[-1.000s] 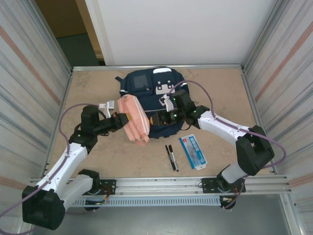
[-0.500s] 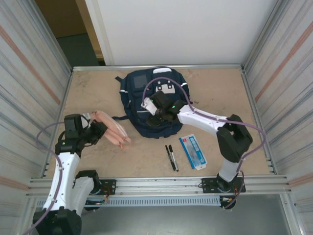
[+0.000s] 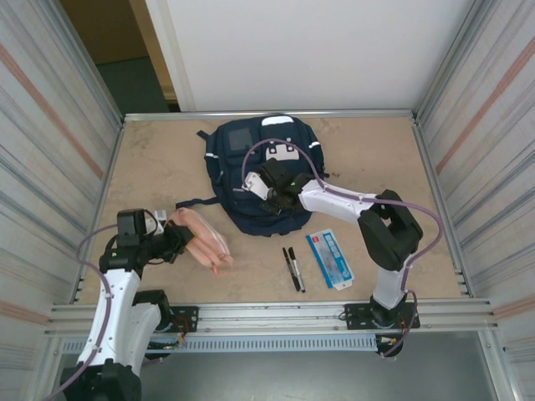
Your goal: Pack books, pencil case, and school supplies into a backpack
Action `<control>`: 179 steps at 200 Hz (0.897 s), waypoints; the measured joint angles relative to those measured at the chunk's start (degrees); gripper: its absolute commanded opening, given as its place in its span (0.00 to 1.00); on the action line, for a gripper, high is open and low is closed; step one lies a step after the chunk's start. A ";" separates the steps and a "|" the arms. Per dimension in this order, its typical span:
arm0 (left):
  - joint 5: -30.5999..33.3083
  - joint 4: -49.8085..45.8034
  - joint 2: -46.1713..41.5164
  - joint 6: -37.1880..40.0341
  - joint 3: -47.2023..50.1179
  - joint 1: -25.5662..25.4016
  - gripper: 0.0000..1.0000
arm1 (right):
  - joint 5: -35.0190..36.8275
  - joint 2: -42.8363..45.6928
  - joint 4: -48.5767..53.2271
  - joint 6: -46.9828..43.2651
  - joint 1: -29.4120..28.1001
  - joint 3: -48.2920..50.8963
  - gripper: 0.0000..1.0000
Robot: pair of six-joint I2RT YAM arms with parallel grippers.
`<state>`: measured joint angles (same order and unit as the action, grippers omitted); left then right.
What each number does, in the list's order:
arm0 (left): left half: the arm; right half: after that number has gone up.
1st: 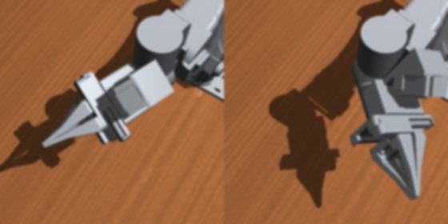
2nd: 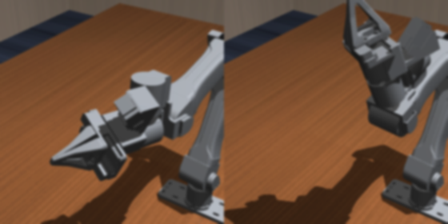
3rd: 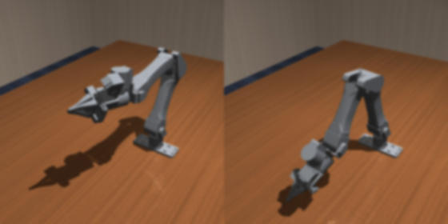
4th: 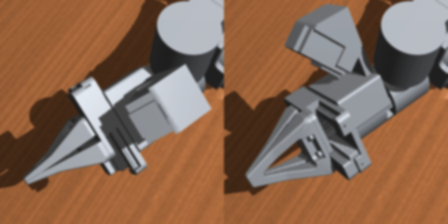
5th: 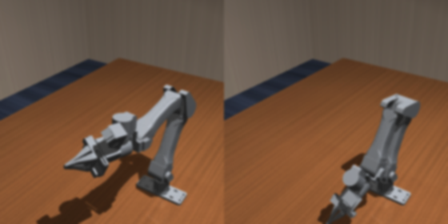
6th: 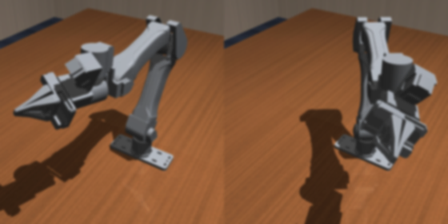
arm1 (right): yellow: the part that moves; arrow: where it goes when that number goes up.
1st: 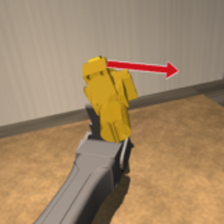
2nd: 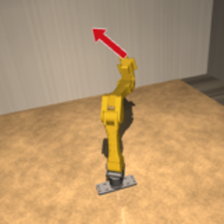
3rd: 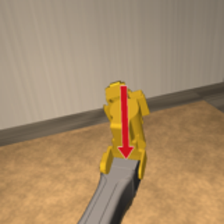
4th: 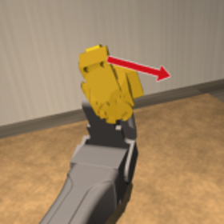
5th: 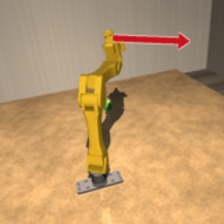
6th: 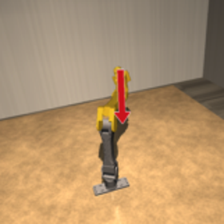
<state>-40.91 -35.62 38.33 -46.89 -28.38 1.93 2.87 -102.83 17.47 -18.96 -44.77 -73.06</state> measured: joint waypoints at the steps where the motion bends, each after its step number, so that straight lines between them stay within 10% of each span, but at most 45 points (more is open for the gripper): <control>1: -0.02 0.07 -0.02 -0.04 -0.02 -0.15 0.00 | -0.17 0.26 -0.15 0.02 0.04 0.09 0.00; 99: -2.19 17.14 1.49 -12.00 0.11 -7.80 0.00 | -14.97 5.38 3.69 28.28 2.23 -12.04 0.00; 179: 19.89 33.83 14.80 -12.07 -1.14 -19.96 0.00 | -22.32 5.35 7.63 37.18 3.61 -14.58 0.00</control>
<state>-21.02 -1.78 53.12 -58.96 -29.52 -18.02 -19.44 -97.47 25.10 18.22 -41.17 -87.64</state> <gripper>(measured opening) 0.056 0.051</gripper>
